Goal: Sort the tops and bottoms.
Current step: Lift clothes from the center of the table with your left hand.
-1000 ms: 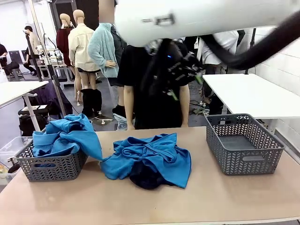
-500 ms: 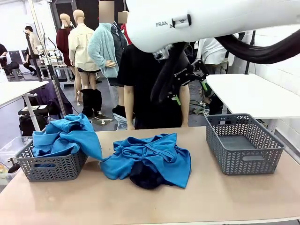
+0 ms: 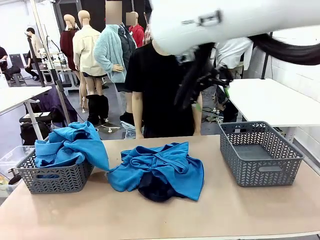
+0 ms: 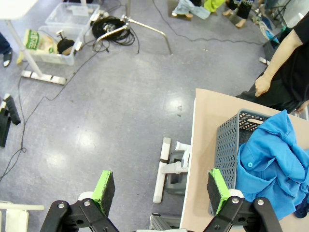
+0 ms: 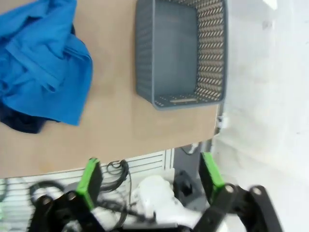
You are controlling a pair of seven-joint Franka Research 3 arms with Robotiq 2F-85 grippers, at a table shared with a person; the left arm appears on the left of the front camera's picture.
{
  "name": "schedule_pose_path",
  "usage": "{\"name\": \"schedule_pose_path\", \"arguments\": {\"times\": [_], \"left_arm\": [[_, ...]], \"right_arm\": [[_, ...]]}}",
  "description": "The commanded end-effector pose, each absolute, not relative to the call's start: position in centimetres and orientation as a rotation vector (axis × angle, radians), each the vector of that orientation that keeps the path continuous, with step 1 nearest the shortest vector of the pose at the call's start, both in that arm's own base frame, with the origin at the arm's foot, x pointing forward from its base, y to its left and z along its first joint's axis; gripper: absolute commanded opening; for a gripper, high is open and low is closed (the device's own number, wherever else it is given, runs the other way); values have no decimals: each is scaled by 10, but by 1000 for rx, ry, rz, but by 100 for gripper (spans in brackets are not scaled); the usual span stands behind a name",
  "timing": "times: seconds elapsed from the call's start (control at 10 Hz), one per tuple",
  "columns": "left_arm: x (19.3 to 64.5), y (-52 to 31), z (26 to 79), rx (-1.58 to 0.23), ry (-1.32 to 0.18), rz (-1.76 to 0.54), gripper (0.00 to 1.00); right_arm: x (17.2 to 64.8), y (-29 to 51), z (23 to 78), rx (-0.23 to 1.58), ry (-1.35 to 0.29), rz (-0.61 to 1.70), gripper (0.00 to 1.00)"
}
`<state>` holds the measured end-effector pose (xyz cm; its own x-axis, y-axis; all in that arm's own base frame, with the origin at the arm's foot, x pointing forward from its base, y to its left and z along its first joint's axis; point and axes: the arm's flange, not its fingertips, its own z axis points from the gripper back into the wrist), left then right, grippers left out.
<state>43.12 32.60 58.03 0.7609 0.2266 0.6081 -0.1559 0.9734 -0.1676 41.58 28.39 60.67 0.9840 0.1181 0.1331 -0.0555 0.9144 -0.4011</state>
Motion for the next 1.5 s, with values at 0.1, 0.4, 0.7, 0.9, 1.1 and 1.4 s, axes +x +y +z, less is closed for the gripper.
{"name": "schedule_pose_path", "arguments": {"times": [0.1,0.4,0.7,0.9,1.1,1.4], "left_arm": [[428,327,580,-94,-679,193,100],[428,327,580,-94,-679,193,100],[431,326,581,-109,-676,208,100],[424,275,618,-171,-815,61,100],[417,222,646,-216,-911,-105,100],[406,123,658,-249,-934,-336,100]], "right_arm": [[356,191,555,-266,-245,57,100],[355,153,542,-56,-294,53,100],[353,171,553,-213,-278,17,100],[353,171,553,-213,-278,17,100],[348,173,551,-208,-289,22,100],[350,97,569,-183,-320,-97,100]]}}
